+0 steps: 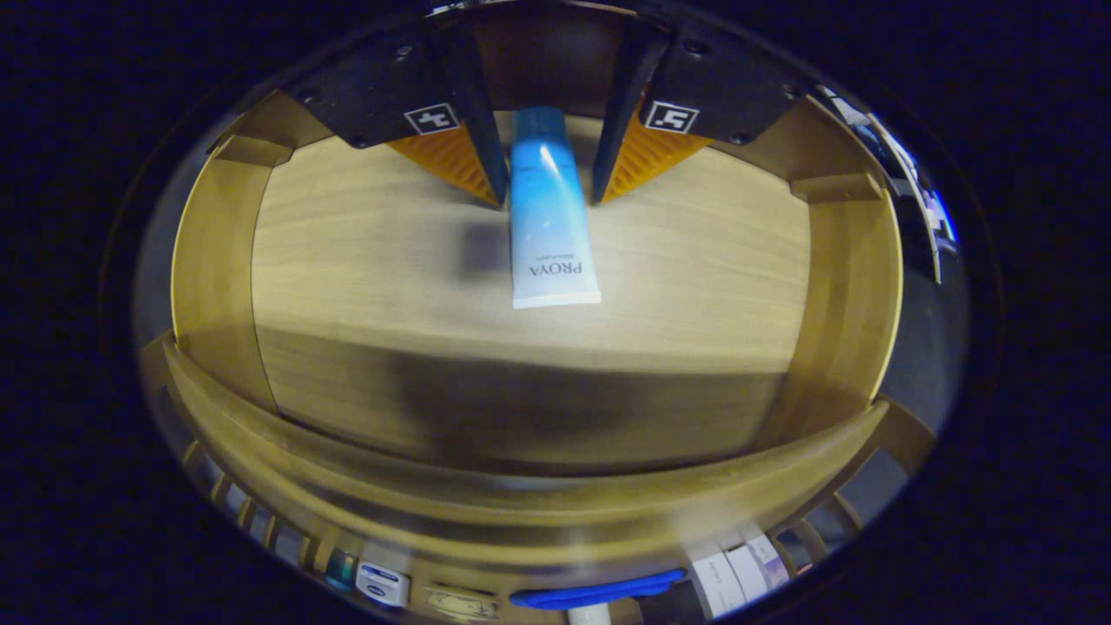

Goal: Pull open the drawer, take out the items inside it, and place them on the countertop above the cabinet.

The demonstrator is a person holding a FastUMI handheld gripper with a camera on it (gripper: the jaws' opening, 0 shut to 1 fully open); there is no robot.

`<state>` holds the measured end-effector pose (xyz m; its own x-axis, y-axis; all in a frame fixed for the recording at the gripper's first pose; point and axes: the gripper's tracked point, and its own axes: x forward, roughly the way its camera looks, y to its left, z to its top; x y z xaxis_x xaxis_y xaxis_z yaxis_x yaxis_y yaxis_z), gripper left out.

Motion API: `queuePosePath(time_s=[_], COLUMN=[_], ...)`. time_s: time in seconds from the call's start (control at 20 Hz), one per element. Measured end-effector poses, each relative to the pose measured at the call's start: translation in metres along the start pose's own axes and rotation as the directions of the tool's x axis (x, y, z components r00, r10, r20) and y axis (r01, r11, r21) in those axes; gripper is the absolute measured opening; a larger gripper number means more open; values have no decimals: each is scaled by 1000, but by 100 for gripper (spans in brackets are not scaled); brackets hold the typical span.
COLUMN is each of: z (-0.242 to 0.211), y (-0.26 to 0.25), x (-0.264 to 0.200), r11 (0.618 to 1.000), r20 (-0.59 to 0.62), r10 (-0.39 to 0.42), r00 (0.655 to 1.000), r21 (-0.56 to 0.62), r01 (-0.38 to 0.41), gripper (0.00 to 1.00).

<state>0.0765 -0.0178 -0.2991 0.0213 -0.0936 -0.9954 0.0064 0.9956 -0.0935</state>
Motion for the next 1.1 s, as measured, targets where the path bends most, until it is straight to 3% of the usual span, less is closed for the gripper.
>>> queuePosePath(time_s=[0.25,0.4,1.1], z=[1,-1,26], y=[0,4,8], x=[1,-5,-115], r11=[1000,999,991], r20=[58,65,258], r10=[-6,36,133], r00=[998,997,957], r21=[-10,12,-23], r01=[7,-36,-131], gripper=[50,45,43])
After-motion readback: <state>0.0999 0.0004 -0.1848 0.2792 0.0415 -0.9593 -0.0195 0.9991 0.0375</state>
